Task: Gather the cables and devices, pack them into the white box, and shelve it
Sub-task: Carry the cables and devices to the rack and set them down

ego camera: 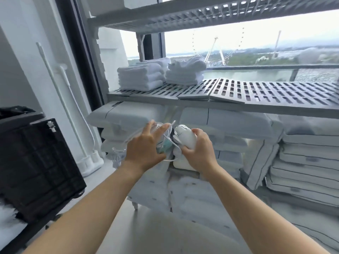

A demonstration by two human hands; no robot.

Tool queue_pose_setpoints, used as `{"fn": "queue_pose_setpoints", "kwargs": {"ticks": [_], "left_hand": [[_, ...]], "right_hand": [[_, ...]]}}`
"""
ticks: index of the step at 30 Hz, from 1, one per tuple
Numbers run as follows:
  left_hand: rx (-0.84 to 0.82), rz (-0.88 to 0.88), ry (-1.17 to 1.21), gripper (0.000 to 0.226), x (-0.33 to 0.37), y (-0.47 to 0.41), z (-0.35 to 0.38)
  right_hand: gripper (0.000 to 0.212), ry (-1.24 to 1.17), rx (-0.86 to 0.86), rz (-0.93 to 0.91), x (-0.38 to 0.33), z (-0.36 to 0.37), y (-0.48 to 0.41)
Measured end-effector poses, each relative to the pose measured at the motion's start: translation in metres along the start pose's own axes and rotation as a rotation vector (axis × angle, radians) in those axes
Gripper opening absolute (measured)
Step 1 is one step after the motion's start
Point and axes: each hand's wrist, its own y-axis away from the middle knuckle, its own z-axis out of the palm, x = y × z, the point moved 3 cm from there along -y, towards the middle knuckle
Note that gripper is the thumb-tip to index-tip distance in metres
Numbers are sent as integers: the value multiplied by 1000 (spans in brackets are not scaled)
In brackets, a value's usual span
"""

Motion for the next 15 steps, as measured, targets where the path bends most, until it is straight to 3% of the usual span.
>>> {"fn": "queue_pose_setpoints", "kwargs": {"ticks": [15], "left_hand": [[204, 152, 0, 82, 111, -231, 87]], "right_hand": [[59, 30, 134, -133, 90, -119, -215]]}}
